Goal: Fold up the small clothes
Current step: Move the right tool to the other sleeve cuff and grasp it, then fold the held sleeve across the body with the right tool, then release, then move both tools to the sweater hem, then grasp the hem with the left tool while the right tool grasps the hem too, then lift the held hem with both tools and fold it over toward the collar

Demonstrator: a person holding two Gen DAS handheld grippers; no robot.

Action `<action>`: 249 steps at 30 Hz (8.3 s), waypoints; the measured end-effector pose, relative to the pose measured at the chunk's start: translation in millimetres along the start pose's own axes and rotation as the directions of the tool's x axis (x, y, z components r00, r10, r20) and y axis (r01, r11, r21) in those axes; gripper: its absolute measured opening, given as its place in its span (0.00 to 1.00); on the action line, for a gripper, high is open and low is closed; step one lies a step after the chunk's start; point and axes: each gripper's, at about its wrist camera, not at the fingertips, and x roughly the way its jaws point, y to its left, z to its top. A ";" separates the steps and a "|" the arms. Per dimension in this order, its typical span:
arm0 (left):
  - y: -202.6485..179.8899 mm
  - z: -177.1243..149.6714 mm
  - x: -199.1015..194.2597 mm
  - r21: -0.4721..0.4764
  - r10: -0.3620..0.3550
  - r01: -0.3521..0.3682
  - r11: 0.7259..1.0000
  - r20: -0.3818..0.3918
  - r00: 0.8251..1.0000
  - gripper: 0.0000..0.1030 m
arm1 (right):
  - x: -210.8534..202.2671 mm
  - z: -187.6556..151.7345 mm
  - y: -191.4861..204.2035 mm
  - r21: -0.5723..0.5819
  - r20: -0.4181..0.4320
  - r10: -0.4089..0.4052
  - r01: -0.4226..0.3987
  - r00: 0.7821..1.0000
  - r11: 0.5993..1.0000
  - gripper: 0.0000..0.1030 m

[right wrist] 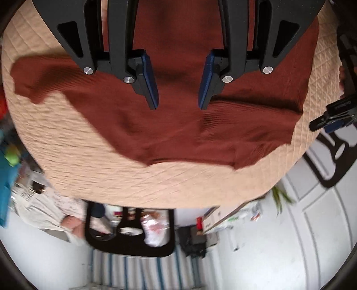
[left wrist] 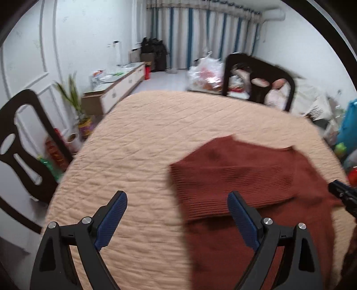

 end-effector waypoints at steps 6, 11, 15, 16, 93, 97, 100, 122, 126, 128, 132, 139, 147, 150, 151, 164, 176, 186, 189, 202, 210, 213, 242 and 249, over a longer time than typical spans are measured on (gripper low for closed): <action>-59.4 3.8 -9.4 0.076 -0.153 0.151 0.986 0.015 0.988 0.90 | -40.8 -12.5 -84.7 0.164 0.034 -0.149 0.141 0.988 0.976 0.46; -106.5 -0.1 1.4 0.109 -0.247 0.250 0.962 -0.042 0.968 0.90 | -56.7 -24.9 -149.1 0.263 -0.003 -0.269 0.260 0.963 0.929 0.47; -140.4 -2.9 7.0 0.127 -0.301 0.308 0.943 -0.069 0.951 0.90 | -60.7 -37.6 -190.0 0.331 -0.052 -0.313 0.313 0.948 0.890 0.49; -149.1 -5.1 9.4 0.132 -0.318 0.325 0.936 -0.076 0.945 0.90 | -62.6 -40.8 -197.0 0.342 -0.058 -0.319 0.319 0.946 0.884 0.53; -117.1 -55.9 15.7 0.095 -0.377 0.409 0.908 -0.241 0.894 0.91 | -44.5 37.1 -17.9 0.018 0.160 0.271 -0.277 0.949 0.961 0.11; -90.5 -57.1 12.3 0.065 -0.365 0.386 0.920 -0.219 0.905 0.91 | -26.7 37.5 -2.1 0.006 0.124 0.294 -0.297 0.948 0.955 0.11; -73.3 -59.6 10.5 0.047 -0.356 0.372 0.927 -0.206 0.912 0.91 | -18.1 37.1 6.6 0.003 0.100 0.308 -0.310 0.946 0.951 0.11; -15.5 -69.8 -6.6 -0.027 -0.343 0.343 0.939 -0.148 0.928 0.91 | 32.1 18.7 29.1 0.022 -0.095 0.363 -0.363 0.927 0.932 0.17; -7.2 -74.7 -9.8 -0.040 -0.317 0.315 0.948 -0.150 0.937 0.91 | 25.7 17.0 27.9 0.027 -0.086 0.376 -0.375 0.922 0.926 0.18; -4.1 -77.6 -12.3 -0.047 -0.307 0.303 0.952 -0.149 0.940 0.91 | 21.5 16.0 25.8 0.032 -0.077 0.374 -0.372 0.924 0.928 0.18; 2.5 -84.1 -17.2 -0.061 -0.299 0.293 0.954 -0.158 0.941 0.91 | 8.7 9.6 17.0 0.035 -0.063 0.368 -0.367 0.928 0.930 0.18; 9.6 -98.0 -24.0 -0.078 -0.284 0.274 0.959 -0.182 0.941 0.91 | -22.2 -24.1 -12.1 0.032 -0.043 0.282 -0.281 0.958 0.959 0.34; 7.6 -114.0 -35.5 -0.062 -0.293 0.287 0.956 -0.186 0.938 0.91 | -42.1 -76.5 -36.2 0.010 -0.084 0.137 -0.136 0.987 0.991 0.35; 8.9 -120.3 -40.0 -0.071 -0.303 0.295 0.953 -0.183 0.935 0.91 | -54.0 -94.3 -41.4 0.027 -0.080 0.118 -0.116 0.990 0.993 0.41; 8.5 -122.6 -41.5 -0.065 -0.305 0.298 0.952 -0.184 0.934 0.91 | -56.9 -98.3 -41.9 0.030 -0.080 0.115 -0.113 0.990 0.993 0.48; 15.8 -147.1 -63.2 -0.129 -0.389 0.371 0.920 -0.175 0.904 0.90 | -85.7 -158.6 -36.7 0.068 -0.107 0.104 -0.097 0.989 0.993 0.52; 10.3 -160.6 -76.4 -0.162 -0.411 0.386 0.908 -0.175 0.895 0.72 | -92.5 -177.8 -32.4 0.087 -0.084 0.147 -0.140 0.986 0.986 0.52; 13.0 -165.3 -74.3 -0.229 -0.451 0.410 0.883 -0.174 0.875 0.50 | -97.9 -186.2 -35.9 0.117 -0.068 0.201 -0.192 0.977 0.974 0.42; 12.8 -165.4 -74.3 -0.233 -0.454 0.412 0.881 -0.171 0.874 0.45 | -98.6 -188.1 -37.5 0.133 -0.068 0.227 -0.217 0.971 0.967 0.36; 9.7 -168.1 -69.8 -0.261 -0.495 0.444 0.857 -0.179 0.850 0.32 | -95.9 -188.1 -48.0 0.223 -0.050 0.264 -0.247 0.963 0.943 0.34; 10.1 -168.5 -67.1 -0.262 -0.486 0.435 0.862 -0.179 0.856 0.13 | -93.9 -188.4 -46.8 0.219 -0.056 0.255 -0.237 0.965 0.946 0.14; 13.1 -169.2 -68.1 -0.267 -0.483 0.432 0.861 -0.168 0.859 0.11 | -95.1 -188.7 -48.2 0.224 -0.047 0.266 -0.249 0.963 0.942 0.08; 29.7 -162.0 -139.2 -0.156 -0.495 0.486 0.860 -0.023 0.868 0.11 | -170.9 -185.4 -36.8 0.175 0.155 0.368 -0.392 0.917 0.903 0.06; 33.7 -163.7 -156.4 -0.141 -0.510 0.507 0.851 0.013 0.860 0.11 | -186.4 -186.4 -36.9 0.153 0.192 0.379 -0.409 0.905 0.900 0.06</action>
